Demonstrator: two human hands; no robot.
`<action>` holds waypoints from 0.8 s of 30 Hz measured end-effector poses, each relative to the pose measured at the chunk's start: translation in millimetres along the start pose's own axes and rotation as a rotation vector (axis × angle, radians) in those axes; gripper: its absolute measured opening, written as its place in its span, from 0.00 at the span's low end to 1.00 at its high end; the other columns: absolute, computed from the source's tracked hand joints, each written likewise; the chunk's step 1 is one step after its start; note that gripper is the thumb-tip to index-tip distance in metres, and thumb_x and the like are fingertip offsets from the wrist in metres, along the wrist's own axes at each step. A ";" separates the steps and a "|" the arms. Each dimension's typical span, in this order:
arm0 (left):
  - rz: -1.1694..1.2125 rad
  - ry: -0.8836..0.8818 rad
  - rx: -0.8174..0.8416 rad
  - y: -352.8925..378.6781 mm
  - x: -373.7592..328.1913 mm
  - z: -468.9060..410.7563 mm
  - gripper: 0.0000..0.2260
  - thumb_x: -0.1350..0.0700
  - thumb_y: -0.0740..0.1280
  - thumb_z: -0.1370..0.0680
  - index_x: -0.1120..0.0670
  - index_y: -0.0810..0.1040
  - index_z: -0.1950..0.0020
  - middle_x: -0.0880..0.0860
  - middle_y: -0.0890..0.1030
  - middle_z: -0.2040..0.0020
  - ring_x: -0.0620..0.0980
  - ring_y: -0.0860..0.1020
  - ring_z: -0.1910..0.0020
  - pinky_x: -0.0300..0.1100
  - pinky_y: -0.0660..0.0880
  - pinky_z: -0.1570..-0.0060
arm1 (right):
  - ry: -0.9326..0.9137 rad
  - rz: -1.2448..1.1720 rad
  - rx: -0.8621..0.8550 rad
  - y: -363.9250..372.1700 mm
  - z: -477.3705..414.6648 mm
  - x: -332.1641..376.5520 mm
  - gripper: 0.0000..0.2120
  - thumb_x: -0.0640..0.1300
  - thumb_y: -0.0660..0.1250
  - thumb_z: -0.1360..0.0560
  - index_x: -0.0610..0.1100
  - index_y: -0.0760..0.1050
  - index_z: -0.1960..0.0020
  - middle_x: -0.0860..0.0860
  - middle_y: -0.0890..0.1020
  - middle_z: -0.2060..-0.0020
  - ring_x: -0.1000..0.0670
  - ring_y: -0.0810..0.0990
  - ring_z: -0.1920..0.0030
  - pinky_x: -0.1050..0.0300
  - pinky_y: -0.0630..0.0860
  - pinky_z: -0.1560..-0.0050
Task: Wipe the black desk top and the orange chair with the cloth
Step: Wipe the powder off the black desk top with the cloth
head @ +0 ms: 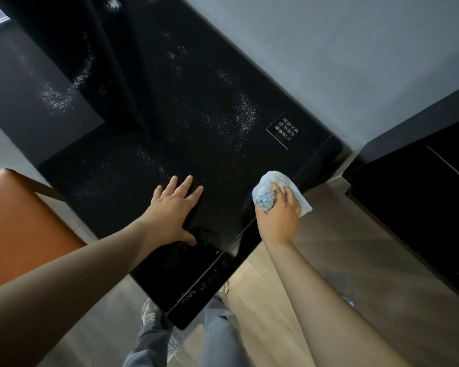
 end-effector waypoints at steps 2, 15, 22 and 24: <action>-0.007 -0.022 0.017 9.6 9.4 15.8 0.56 0.38 0.75 0.35 0.48 0.39 0.21 0.53 0.37 0.22 0.61 0.37 0.23 0.60 0.43 0.27 | 0.010 0.005 0.011 2.9 12.5 4.1 0.31 0.55 0.66 0.24 0.49 0.62 0.24 0.47 0.63 0.26 0.42 0.61 0.27 0.48 0.66 0.32; 0.011 -0.164 0.071 54.4 70.0 62.4 0.62 0.35 0.76 0.39 0.49 0.35 0.22 0.53 0.30 0.24 0.64 0.34 0.25 0.64 0.46 0.27 | 0.015 -0.006 0.009 23.7 87.7 26.8 0.31 0.54 0.66 0.24 0.49 0.62 0.25 0.47 0.63 0.26 0.41 0.60 0.27 0.48 0.66 0.32; 0.007 -0.152 0.041 57.4 72.7 60.6 0.62 0.37 0.78 0.39 0.49 0.37 0.22 0.53 0.31 0.23 0.64 0.34 0.25 0.65 0.47 0.28 | 0.043 -0.020 -0.005 32.6 116.1 35.7 0.30 0.54 0.67 0.24 0.49 0.62 0.25 0.48 0.63 0.26 0.40 0.60 0.27 0.49 0.64 0.31; 0.009 -0.160 0.043 58.4 71.4 58.9 0.62 0.38 0.78 0.40 0.50 0.37 0.22 0.53 0.31 0.23 0.65 0.34 0.25 0.66 0.47 0.28 | 0.052 -0.028 -0.007 34.9 123.6 37.7 0.31 0.54 0.67 0.24 0.49 0.63 0.25 0.48 0.62 0.26 0.41 0.60 0.27 0.50 0.63 0.31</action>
Point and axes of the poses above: each hand's wrist, its own z-axis away from the middle knuckle, its own y-axis out of the palm, x = y × z, the point moved 5 cm from there along -z, towards the middle knuckle
